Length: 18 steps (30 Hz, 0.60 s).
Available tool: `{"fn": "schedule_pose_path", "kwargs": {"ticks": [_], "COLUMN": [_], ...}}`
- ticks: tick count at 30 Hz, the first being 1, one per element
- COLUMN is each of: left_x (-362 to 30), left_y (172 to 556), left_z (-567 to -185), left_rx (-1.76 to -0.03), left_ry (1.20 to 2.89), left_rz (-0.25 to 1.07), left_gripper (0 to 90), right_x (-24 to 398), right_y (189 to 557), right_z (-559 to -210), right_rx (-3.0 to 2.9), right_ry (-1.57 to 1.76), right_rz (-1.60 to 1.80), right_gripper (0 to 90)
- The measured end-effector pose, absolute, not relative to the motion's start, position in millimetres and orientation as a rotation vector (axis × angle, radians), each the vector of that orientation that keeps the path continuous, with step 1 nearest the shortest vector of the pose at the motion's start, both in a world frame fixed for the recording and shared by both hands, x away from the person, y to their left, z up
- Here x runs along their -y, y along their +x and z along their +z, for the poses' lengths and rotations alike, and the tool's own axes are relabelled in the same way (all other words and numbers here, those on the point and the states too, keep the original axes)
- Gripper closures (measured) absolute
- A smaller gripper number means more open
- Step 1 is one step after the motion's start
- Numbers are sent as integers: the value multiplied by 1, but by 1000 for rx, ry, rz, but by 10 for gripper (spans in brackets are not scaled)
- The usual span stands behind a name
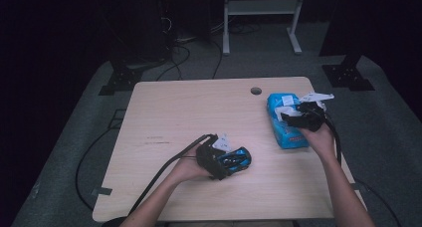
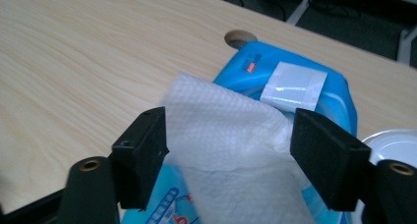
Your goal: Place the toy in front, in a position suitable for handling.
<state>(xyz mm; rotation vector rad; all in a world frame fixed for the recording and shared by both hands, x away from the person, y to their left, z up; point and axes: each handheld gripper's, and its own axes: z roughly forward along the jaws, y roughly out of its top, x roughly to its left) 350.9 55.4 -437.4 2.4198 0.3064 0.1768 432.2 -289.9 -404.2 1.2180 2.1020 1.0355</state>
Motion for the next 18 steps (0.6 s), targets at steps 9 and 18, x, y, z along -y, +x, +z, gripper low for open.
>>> {"fn": "schedule_pose_path", "kwargs": {"ticks": [9,18], "left_x": [-82,-99], "left_y": [349,344], "left_z": [-449,-452], "left_rx": [-383,-385], "left_ry": [2358,2350], "left_rz": [230,259], "left_gripper": [110,102], "right_x": [295,298], "right_y": [444,444], "right_z": [-420,-421], "right_rx": [-2108,-2109], "right_ry": [1346,1364], "right_rz": [1033,1001], "right_gripper": [565,837]}}
